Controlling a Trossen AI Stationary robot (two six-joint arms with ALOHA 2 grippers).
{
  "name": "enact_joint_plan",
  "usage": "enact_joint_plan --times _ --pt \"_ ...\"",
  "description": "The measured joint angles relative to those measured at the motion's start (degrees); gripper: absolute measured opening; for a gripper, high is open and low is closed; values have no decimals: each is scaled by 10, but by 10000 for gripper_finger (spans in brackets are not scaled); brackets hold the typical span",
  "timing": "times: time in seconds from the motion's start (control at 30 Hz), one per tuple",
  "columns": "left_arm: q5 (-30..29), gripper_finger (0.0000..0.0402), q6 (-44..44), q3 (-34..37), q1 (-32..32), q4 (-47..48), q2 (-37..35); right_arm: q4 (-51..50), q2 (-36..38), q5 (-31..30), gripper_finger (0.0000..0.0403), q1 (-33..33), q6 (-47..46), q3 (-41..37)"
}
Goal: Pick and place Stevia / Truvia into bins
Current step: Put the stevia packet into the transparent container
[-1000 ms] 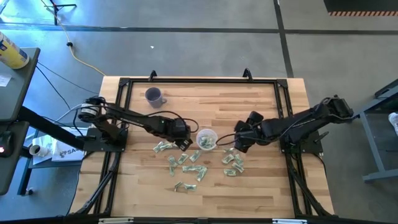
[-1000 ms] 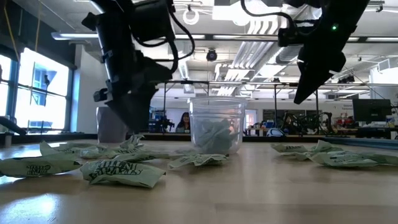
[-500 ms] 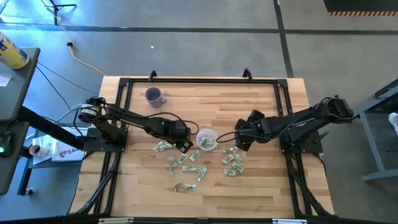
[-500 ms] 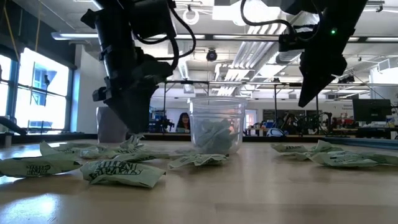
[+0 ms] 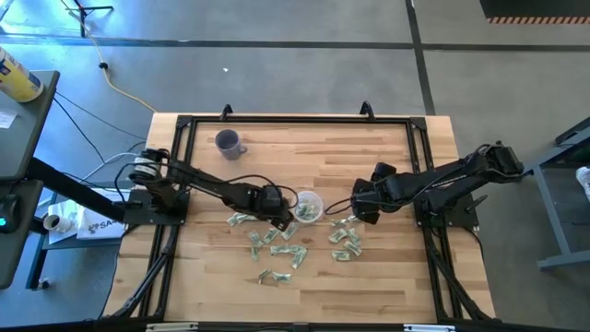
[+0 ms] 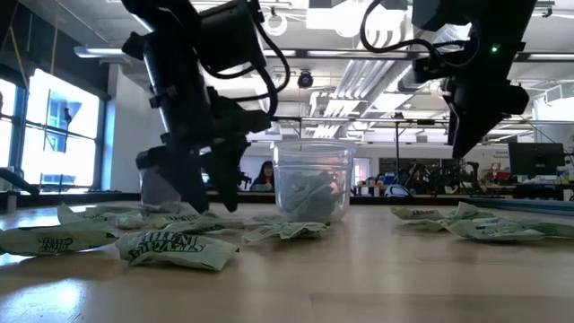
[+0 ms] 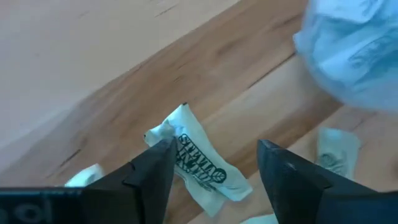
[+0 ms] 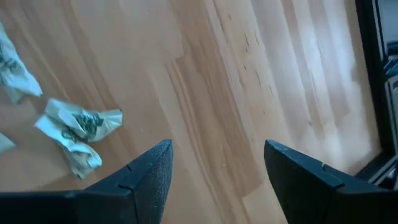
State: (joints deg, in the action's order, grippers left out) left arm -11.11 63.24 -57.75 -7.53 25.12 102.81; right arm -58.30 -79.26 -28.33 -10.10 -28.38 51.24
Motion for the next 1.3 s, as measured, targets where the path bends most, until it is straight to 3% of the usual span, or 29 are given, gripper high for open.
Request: enact_joint_plan --times 0.13,0.4,0.47,0.6,0.8,0.93,1.03,1.1,1.3 --pt "0 217 26 -1 0 -2 16 4 0 -1 244 0 51 0" --pt "-4 42 47 -10 0 9 19 1 31 -31 244 0 123 0" --pt "-9 20 45 -27 0 28 20 -5 61 -42 244 -4 124 0" --pt "-18 34 35 -99 0 110 27 -41 148 -75 244 -15 87 0" --pt "-80 20 -65 -291 -8 263 24 -107 276 -83 244 -17 24 0" --pt "-129 20 -177 -367 3 225 20 -106 315 -80 244 -17 26 0" --pt "-73 20 -275 -368 36 148 35 -109 314 -67 244 -17 20 0" --pt "-31 26 -305 -365 58 155 57 -109 300 -53 244 -17 18 0" --pt "72 101 -337 -364 83 192 97 -109 242 0 244 -17 13 0"
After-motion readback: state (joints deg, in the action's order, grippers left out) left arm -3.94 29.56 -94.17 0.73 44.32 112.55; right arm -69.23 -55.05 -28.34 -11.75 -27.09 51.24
